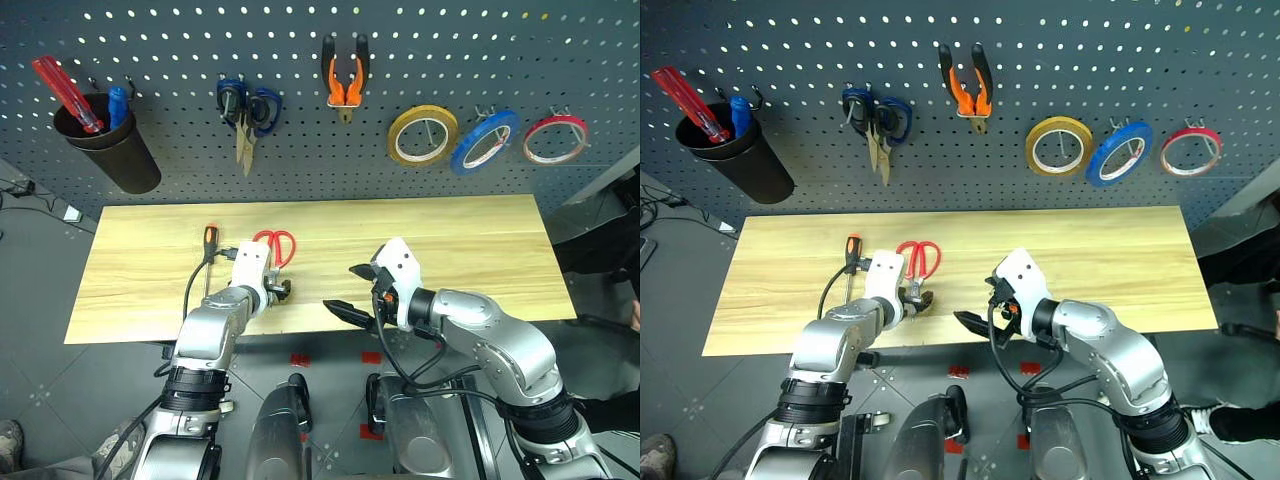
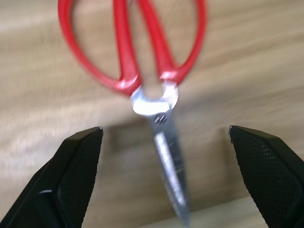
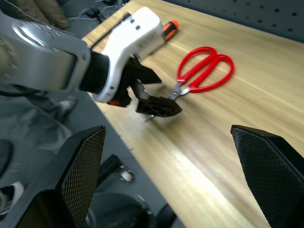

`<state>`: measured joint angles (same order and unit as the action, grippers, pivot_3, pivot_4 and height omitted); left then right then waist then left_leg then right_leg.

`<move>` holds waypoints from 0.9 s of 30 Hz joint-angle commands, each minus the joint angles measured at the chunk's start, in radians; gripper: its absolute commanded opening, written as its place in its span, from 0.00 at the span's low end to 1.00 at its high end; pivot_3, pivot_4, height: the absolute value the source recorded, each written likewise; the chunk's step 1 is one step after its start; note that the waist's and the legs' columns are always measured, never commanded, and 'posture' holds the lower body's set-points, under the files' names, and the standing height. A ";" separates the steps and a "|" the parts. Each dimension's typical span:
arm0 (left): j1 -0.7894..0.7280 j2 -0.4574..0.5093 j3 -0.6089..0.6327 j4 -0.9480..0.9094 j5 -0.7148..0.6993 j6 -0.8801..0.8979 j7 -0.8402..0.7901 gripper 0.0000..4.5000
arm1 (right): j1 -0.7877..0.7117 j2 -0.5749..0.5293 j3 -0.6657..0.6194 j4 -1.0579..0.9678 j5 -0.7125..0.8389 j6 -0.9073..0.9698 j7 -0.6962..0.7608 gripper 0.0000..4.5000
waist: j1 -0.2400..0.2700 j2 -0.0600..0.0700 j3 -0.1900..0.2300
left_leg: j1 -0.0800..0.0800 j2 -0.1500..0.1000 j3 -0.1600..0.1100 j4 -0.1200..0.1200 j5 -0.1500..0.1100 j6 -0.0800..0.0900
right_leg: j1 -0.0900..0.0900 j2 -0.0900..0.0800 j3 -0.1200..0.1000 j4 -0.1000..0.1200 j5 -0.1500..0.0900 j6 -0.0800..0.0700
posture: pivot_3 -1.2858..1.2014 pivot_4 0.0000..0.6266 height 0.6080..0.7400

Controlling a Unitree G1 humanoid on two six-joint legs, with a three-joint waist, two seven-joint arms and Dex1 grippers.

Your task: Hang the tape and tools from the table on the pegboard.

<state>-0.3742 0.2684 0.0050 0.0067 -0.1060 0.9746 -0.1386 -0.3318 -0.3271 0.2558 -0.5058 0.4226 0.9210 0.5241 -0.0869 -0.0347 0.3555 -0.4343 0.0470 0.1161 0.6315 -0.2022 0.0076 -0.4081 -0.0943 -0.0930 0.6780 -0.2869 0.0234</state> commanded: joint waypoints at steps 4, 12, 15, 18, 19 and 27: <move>0.023 -0.029 -0.016 0.048 0.035 0.029 0.040 0.99 | 0.012 -0.029 -0.032 -0.050 0.095 0.045 0.048 1.00 | 0.001 0.000 0.000 | 0.000 0.000 0.000 0.000 0.000 0.000 | 0.001 0.000 0.000 0.000 0.000 0.000 | 0.42 0.61 1.00; -0.026 -0.050 -0.019 0.174 0.041 0.023 0.033 0.99 | 0.006 -0.088 -0.096 -0.011 0.175 0.083 0.097 1.00 | 0.003 0.001 0.000 | 0.002 0.000 -0.001 0.000 -0.002 0.004 | 0.003 -0.001 -0.001 0.001 0.000 0.000 | 0.41 0.63 1.00; -0.058 -0.058 0.006 0.235 0.031 0.010 0.033 0.91 | -0.012 -0.114 -0.100 0.011 0.159 0.069 0.100 1.00 | 0.003 0.001 -0.001 | 0.003 0.000 -0.001 0.000 -0.002 0.004 | 0.003 -0.001 -0.001 0.001 0.000 0.000 | 0.41 0.63 1.00; -0.090 -0.064 0.029 0.293 0.025 -0.006 0.030 0.73 | -0.032 -0.136 -0.096 0.030 0.133 0.053 0.090 1.00 | 0.003 0.001 -0.001 | 0.003 0.000 -0.001 0.000 -0.002 0.004 | 0.003 -0.001 -0.001 0.001 0.000 0.000 | 0.41 0.63 1.00; -0.095 -0.063 0.029 0.302 0.026 -0.011 0.025 0.65 | -0.035 -0.140 -0.093 0.031 0.130 0.050 0.090 1.00 | 0.002 0.001 -0.001 | 0.003 0.000 -0.001 0.000 -0.002 0.004 | 0.003 -0.001 -0.001 0.002 0.000 0.000 | 0.41 0.63 1.00; -0.088 -0.061 0.022 0.302 0.028 -0.005 -0.002 0.12 | -0.057 -0.165 -0.106 0.025 0.133 0.067 0.081 1.00 | 0.002 0.001 -0.001 | 0.003 -0.001 -0.001 -0.001 -0.002 0.004 | 0.003 -0.001 -0.001 0.001 0.000 0.000 | 0.40 0.63 1.00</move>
<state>-0.5246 0.2197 0.0474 0.2423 -0.0769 0.9279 -0.1242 -0.3808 -0.4865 0.1755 -0.4557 0.5482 0.9897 0.6071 -0.0853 -0.0333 0.3548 -0.4311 0.0463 0.1156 0.6300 -0.2044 0.0115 -0.4053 -0.0958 -0.0936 0.6787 -0.2868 0.0233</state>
